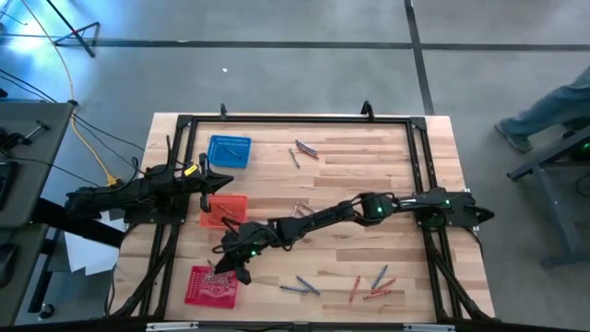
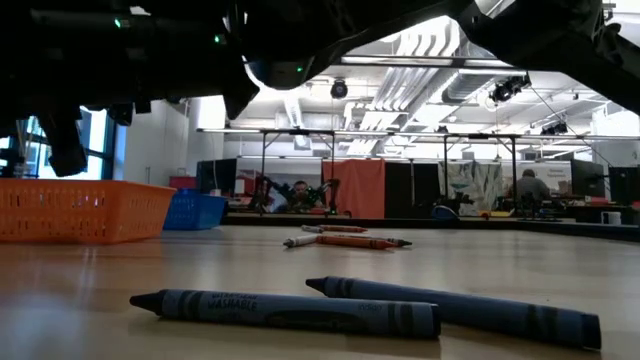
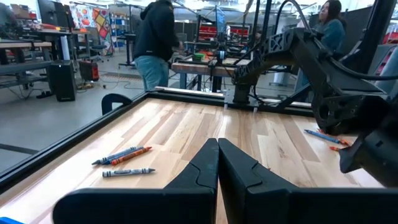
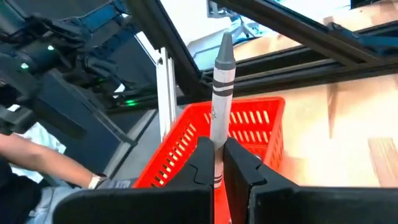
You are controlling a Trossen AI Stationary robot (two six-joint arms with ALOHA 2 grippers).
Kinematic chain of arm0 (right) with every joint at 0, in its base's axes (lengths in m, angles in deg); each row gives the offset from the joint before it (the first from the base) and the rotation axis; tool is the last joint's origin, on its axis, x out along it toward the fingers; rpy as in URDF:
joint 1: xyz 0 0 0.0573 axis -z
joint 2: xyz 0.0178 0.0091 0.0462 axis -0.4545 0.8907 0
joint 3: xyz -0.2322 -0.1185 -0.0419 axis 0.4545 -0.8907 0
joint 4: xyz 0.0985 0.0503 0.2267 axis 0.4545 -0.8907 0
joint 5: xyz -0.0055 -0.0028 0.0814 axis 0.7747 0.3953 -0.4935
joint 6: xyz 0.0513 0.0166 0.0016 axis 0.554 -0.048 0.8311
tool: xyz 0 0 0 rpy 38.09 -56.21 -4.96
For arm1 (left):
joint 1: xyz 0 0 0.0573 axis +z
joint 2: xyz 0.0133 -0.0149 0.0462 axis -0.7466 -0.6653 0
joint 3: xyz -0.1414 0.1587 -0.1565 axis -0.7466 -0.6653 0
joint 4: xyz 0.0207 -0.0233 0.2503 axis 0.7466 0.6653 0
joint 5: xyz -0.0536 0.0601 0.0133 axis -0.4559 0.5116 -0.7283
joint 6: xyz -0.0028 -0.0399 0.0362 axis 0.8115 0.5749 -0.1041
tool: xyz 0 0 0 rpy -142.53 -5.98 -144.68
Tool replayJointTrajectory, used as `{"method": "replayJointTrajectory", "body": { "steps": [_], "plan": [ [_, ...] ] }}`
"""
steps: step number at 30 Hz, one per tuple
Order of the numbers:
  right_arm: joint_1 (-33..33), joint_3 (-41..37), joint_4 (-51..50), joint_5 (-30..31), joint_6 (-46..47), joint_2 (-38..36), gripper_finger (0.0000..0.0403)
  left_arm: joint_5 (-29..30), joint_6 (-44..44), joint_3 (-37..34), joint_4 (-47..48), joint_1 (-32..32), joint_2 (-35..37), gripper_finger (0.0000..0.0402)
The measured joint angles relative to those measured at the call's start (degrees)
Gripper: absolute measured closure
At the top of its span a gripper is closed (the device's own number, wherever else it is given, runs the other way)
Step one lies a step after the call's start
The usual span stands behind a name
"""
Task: Sort crayons
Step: Put the gray crayon into the red bin
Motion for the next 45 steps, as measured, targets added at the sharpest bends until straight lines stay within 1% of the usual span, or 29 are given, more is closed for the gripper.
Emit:
{"method": "replayJointTrajectory", "body": {
  "steps": [9, 23, 26, 31, 35, 38, 42, 45],
  "plan": [
    [-1.62, -0.02, -5.59, -0.47, -2.21, -0.01, 0.0402, 0.00, 0.00, 0.00, 0.01, 0.00, -0.01, 0.0401],
    [-1.62, -0.02, -5.64, -0.44, -2.43, -0.01, 0.0399, 0.00, 0.02, 0.00, -0.02, 0.00, -0.01, 0.0401],
    [-1.62, -0.02, -5.68, -0.42, -2.43, -0.01, 0.0384, 0.00, 0.00, -0.02, 0.01, -0.02, 0.01, 0.0401],
    [-1.62, -0.04, -6.12, -0.42, -2.42, -0.01, 0.0340, 0.00, 0.01, 0.00, 0.01, 0.00, 0.00, 0.0401],
    [-1.62, -0.07, -6.19, -0.40, -2.51, -0.01, 0.0315, 0.00, 0.02, 0.00, -0.02, 0.00, 0.00, 0.0401],
    [-1.62, -0.07, -6.56, -0.40, -2.54, -0.01, 0.0306, 0.00, 0.01, 0.00, -0.01, -0.02, -0.01, 0.0401],
    [-1.62, -0.02, -6.69, -0.42, -2.56, -0.03, 0.0305, 0.00, 0.00, 0.00, 0.00, -0.01, -0.01, 0.0401],
    [-1.16, 2.12, -10.58, -0.36, -2.75, -0.03, 0.0304, 0.00, 0.00, -0.01, 0.00, -0.02, -0.01, 0.0401]
  ]
}}
